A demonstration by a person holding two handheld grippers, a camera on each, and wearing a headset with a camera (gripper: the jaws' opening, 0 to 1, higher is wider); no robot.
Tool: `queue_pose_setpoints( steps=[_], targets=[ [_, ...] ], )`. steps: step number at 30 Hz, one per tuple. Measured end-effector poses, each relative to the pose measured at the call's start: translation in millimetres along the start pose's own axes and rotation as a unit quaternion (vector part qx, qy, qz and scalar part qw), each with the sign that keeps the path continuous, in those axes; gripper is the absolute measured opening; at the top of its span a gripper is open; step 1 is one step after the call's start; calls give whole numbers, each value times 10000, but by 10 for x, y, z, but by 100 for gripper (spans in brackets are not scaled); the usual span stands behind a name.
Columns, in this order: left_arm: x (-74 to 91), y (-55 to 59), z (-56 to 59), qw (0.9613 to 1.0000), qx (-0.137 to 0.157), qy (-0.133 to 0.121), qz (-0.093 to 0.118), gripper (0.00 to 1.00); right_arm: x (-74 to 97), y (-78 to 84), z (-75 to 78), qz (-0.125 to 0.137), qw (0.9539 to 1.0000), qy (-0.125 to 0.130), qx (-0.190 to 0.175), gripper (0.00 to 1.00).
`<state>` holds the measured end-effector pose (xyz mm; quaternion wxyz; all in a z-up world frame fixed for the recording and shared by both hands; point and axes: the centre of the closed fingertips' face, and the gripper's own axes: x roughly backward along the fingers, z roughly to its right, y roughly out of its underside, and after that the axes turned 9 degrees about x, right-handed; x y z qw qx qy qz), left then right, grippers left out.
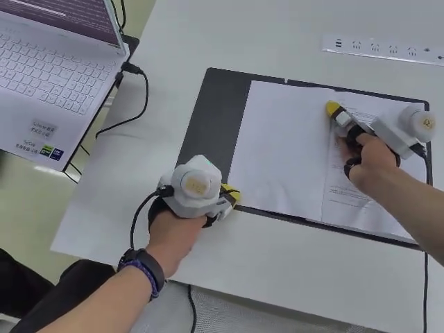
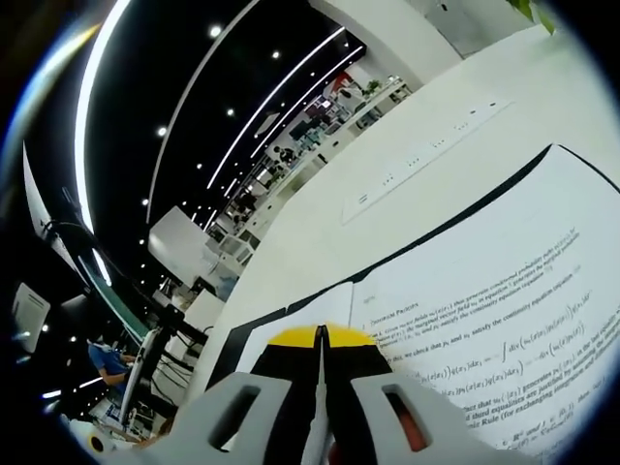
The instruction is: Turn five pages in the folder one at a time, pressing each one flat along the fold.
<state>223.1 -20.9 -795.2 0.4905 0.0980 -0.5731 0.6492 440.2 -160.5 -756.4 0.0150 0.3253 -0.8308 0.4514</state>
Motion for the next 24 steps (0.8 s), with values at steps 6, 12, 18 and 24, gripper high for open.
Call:
queue_pose_setpoints(
  steps=[6,12,18,24],
  targets=[
    [-2,3,-4,10000,36,-16,2,0,-117,-57,82,-3,10000,-4,-3,0],
    [-4,-1,-1,10000,-15,-19,-11,0,-204,-102,167,67,10000,18,-58,0],
    [-9,-3,-1,10000,-77,-15,-19,0,-222,-50,240,-7,10000,-25,33,0],
    [-14,-5,-2,10000,-86,-12,-17,0,-81,24,62,-79,9998,-117,101,0]
  ],
)
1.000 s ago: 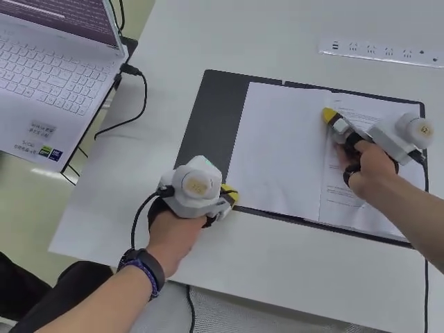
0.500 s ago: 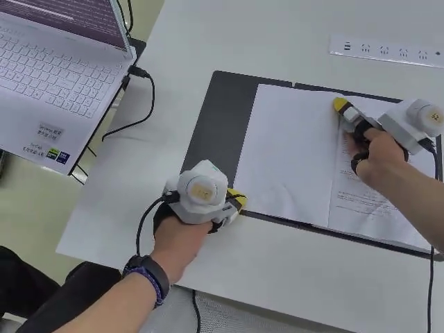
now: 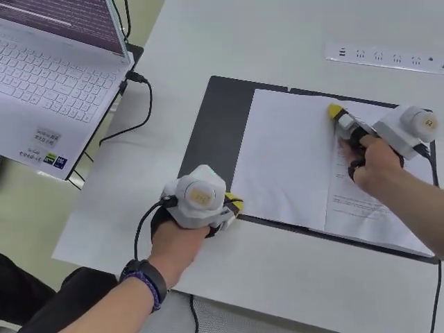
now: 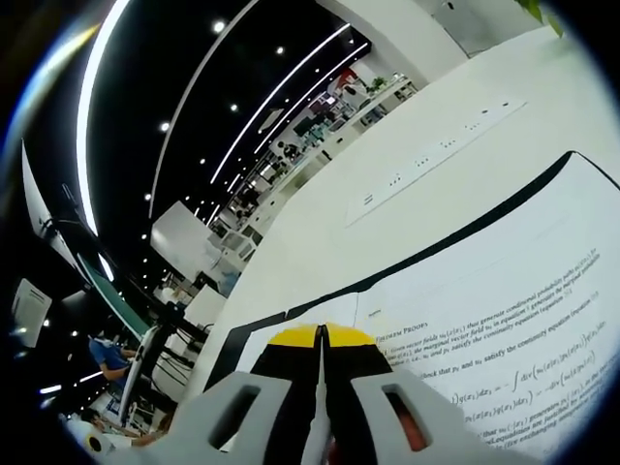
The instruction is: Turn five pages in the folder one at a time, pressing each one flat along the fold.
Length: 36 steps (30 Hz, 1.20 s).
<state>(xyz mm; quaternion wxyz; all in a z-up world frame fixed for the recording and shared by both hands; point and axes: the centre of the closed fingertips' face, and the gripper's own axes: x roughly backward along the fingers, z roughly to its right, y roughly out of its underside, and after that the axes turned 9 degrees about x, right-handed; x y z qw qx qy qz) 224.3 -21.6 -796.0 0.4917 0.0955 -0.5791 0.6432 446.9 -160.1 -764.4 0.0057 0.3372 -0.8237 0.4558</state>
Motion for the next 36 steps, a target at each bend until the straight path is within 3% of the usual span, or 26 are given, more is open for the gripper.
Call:
queue_pose_setpoints(
  steps=[5,16,22,27,36],
  targets=[
    [2,-2,3,10000,57,-11,37,0,160,145,-166,-182,9991,-175,330,0],
    [3,0,1,9999,102,12,131,0,344,258,-190,-184,9993,-188,247,0],
    [11,1,11,9998,172,0,93,0,529,341,-204,-75,9989,-152,426,0],
    [23,-3,20,9997,209,2,151,0,680,470,-276,-141,9980,-258,566,0],
    [30,-4,25,9997,185,-6,168,0,855,574,-303,-153,9981,-212,555,0]
  ],
)
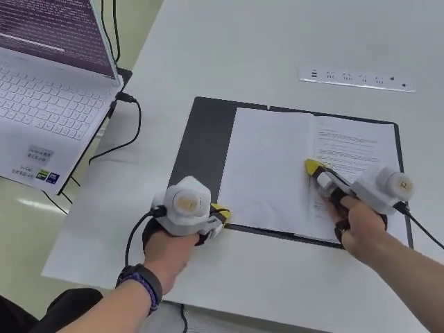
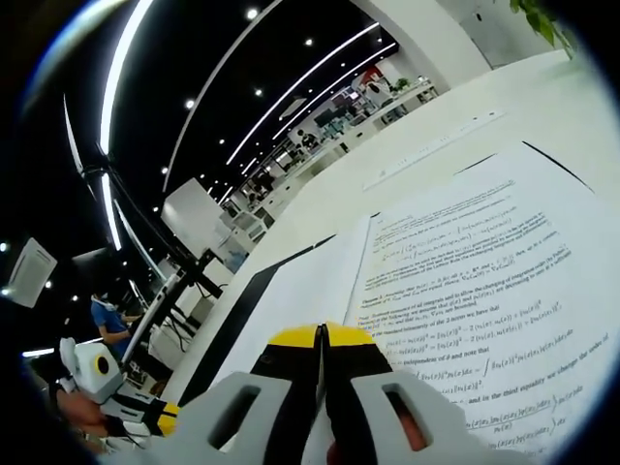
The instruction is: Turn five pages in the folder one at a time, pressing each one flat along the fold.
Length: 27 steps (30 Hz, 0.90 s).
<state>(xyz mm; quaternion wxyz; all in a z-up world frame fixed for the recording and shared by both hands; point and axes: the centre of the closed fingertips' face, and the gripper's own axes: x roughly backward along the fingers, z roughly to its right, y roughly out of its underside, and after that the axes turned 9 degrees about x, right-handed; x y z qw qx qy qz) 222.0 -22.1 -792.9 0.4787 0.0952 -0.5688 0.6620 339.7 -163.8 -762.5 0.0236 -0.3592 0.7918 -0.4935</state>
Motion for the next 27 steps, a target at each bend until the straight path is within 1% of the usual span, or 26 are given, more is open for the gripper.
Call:
queue_pose_setpoints(
  steps=[5,9,12,14,16,22,27],
  targets=[
    [9,-1,0,9999,62,26,79,0,134,125,-78,-169,9996,-147,195,0],
    [6,0,0,10000,2,12,68,0,209,196,-128,-230,9993,-187,216,0],
    [5,2,-1,10000,-44,9,58,0,242,216,-124,-197,9996,-166,123,0],
    [4,3,-3,10000,-56,22,47,0,235,224,-86,-199,9996,-158,142,0],
    [4,4,-3,10000,-70,25,36,0,270,253,-91,-217,9995,-189,144,0],
    [7,5,8,9999,-118,-40,58,0,385,398,-152,-444,9977,-378,333,0],
    [-1,-4,4,9999,-144,-34,41,0,458,478,-159,-481,9974,-409,339,0]
  ],
)
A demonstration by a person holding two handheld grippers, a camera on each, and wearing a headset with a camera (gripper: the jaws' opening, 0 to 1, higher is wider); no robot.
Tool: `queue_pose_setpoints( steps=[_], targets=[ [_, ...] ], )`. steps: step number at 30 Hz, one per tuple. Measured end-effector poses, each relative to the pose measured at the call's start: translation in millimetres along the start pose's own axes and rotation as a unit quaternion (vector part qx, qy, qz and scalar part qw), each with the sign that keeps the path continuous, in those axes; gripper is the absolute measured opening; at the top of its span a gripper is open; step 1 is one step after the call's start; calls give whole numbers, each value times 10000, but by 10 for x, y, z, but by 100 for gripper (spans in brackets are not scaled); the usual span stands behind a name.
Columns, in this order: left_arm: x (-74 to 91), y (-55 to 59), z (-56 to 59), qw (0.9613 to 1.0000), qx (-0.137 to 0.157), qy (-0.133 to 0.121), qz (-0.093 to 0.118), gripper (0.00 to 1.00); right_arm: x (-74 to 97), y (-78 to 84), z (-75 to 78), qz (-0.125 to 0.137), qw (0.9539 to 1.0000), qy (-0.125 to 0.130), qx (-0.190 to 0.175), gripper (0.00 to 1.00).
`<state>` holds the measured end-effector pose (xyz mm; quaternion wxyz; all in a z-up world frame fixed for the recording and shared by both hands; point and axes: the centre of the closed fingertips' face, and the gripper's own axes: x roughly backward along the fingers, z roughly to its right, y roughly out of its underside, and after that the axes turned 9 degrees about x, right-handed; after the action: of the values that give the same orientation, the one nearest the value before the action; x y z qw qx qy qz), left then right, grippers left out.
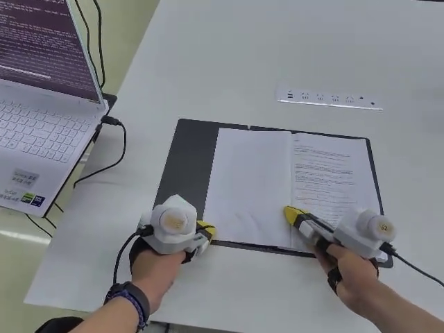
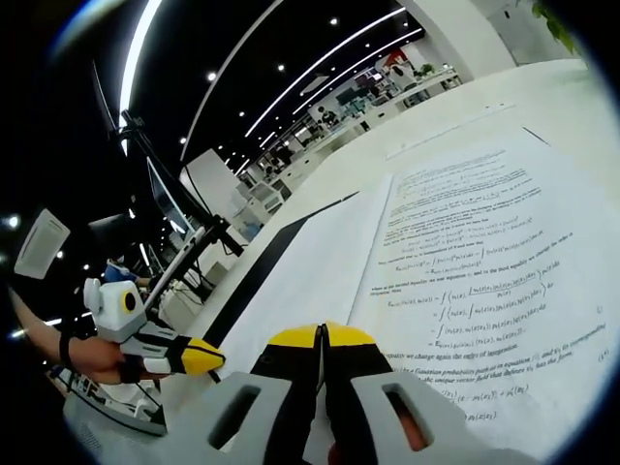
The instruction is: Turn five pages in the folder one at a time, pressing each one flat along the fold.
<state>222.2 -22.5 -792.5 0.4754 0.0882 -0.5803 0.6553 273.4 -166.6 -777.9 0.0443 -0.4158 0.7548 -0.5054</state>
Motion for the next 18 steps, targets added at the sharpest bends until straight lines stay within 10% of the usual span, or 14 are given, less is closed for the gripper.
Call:
queue_pose_setpoints(
  steps=[18],
  targets=[
    [9,14,0,9999,-101,0,-65,0,192,243,-197,-148,9998,-138,-10,0]
  ],
)
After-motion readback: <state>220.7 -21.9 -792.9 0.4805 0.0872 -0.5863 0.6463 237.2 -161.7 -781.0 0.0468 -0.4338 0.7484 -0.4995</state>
